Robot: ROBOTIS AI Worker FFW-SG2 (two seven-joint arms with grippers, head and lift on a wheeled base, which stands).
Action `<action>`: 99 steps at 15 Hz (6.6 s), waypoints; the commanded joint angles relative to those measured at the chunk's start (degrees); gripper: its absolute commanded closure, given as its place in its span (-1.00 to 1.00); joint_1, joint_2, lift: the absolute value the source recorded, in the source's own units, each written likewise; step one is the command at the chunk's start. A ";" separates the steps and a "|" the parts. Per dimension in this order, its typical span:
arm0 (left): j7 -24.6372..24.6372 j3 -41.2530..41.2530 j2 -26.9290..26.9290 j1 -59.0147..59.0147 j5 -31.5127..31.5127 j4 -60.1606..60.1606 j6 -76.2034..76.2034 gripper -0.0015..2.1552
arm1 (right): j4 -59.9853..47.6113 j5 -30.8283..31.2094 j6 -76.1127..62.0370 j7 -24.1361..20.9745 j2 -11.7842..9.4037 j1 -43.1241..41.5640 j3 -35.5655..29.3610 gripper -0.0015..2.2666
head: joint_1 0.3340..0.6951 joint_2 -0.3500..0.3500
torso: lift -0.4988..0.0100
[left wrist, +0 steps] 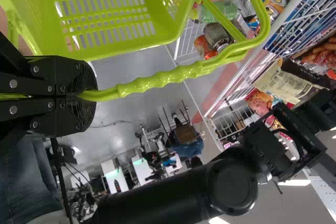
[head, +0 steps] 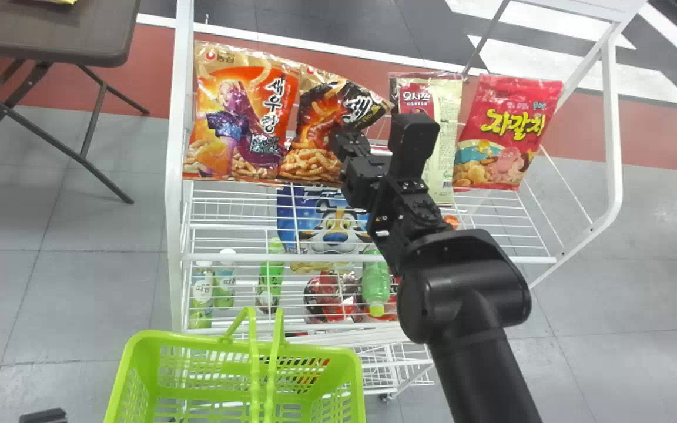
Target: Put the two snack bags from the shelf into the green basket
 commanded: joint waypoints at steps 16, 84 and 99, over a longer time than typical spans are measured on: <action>0.70 -0.18 -0.92 -0.44 -0.25 -0.14 0.25 0.77 | -49.52 -22.37 71.12 15.25 -2.80 28.25 -29.36 0.77 | 1.00 -1.00 | 0.91; -0.18 -1.24 0.49 0.00 -1.22 0.30 -0.45 0.77 | 30.90 3.21 -15.13 -12.70 8.06 -17.63 17.49 -0.87 | 1.00 -0.37 | 0.91; 0.17 -1.76 0.14 -0.26 -0.96 0.65 -0.98 0.77 | 21.06 3.82 -5.29 -10.50 8.06 -14.02 17.75 0.73 | 1.00 -0.33 | 0.91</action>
